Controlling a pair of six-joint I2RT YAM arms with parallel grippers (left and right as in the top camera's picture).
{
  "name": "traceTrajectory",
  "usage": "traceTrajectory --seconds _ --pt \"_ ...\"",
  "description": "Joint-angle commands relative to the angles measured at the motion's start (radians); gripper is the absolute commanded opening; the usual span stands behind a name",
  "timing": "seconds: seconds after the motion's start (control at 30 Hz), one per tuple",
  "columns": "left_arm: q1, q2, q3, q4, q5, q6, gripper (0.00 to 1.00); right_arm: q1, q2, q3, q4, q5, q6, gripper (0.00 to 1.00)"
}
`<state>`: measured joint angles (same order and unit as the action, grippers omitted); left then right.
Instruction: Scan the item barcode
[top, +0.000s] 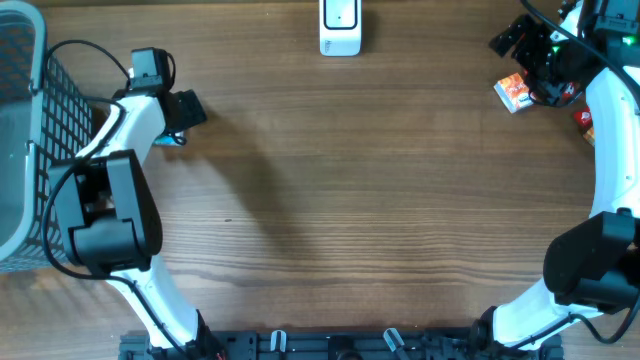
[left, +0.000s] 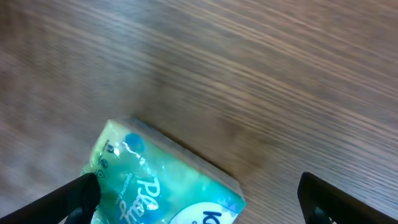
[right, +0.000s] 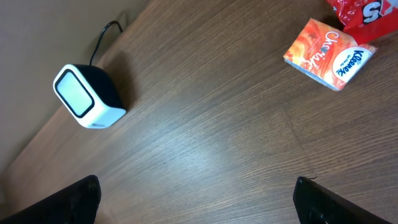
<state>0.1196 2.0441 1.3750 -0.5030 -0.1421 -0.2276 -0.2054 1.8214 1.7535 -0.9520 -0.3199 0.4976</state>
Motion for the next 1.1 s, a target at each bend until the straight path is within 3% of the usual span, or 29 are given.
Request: traceTrajectory --seconds 0.0,0.17,0.3,0.53,0.7,0.83,0.97,1.07 --pt "0.0 0.008 -0.01 -0.006 0.18 0.042 0.98 0.002 0.005 -0.008 0.003 0.013 0.011 1.0" --pt "-0.003 0.008 -0.01 -0.051 0.351 0.043 0.96 0.002 0.005 -0.008 0.003 0.013 0.011 1.0" --pt "-0.03 0.008 -0.01 -0.111 0.523 0.121 0.91 0.002 0.005 -0.008 0.003 0.013 0.01 1.0" --pt "-0.189 0.005 -0.01 -0.139 0.822 0.122 0.93 0.002 0.005 -0.008 0.003 0.013 0.011 1.0" --pt "-0.383 0.005 -0.01 -0.097 0.833 0.089 0.92 0.002 0.005 -0.008 0.003 0.013 0.011 1.0" --pt "-0.491 -0.01 0.028 -0.092 0.818 0.089 0.97 0.002 0.005 -0.008 0.003 0.013 0.01 1.0" --pt "-0.492 -0.1 0.122 -0.147 0.734 0.085 1.0 0.002 0.005 -0.008 0.003 0.013 0.011 1.0" --pt "-0.462 -0.196 0.201 -0.238 0.567 0.085 1.0 0.002 0.005 -0.008 0.003 0.013 0.011 1.0"
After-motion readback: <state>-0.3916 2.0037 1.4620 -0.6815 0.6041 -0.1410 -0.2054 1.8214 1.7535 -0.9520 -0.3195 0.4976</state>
